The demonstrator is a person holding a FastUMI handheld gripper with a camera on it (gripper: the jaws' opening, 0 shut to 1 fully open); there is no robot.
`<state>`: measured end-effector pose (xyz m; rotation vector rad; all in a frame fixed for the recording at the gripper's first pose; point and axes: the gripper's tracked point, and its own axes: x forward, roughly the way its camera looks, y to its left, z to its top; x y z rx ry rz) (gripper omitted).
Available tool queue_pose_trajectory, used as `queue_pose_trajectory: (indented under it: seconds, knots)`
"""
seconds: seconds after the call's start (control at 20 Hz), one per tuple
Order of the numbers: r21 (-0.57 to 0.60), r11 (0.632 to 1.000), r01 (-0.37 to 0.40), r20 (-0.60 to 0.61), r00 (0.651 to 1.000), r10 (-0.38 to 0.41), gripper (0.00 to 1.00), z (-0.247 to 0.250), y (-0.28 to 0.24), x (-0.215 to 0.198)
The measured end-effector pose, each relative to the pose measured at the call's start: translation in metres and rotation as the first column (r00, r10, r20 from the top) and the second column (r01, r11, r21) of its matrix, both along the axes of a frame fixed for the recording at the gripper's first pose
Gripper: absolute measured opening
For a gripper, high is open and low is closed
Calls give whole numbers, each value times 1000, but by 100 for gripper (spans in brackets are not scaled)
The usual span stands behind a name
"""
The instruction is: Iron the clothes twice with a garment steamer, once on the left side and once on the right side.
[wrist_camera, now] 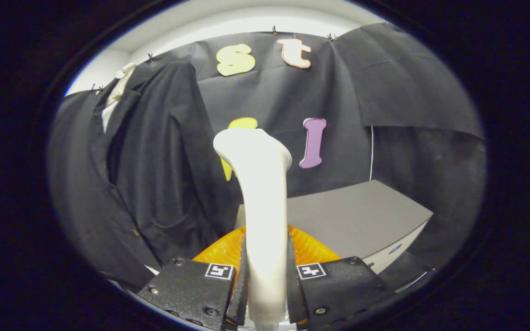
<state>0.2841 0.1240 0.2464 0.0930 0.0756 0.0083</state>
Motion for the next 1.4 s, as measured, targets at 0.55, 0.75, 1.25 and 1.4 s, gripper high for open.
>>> queue_pose_trajectory:
  seconds: [0.55, 0.75, 1.25, 1.4]
  knots:
    - [-32, 998, -48, 291, 955, 55, 37, 96, 112, -70]
    - [-47, 997, -64, 389, 918, 77, 37, 146, 151, -56]
    - [-108, 988, -108, 516, 843, 149, 37, 204, 212, -8]
    - [-112, 987, -114, 502, 851, 156, 37, 194, 223, 6]
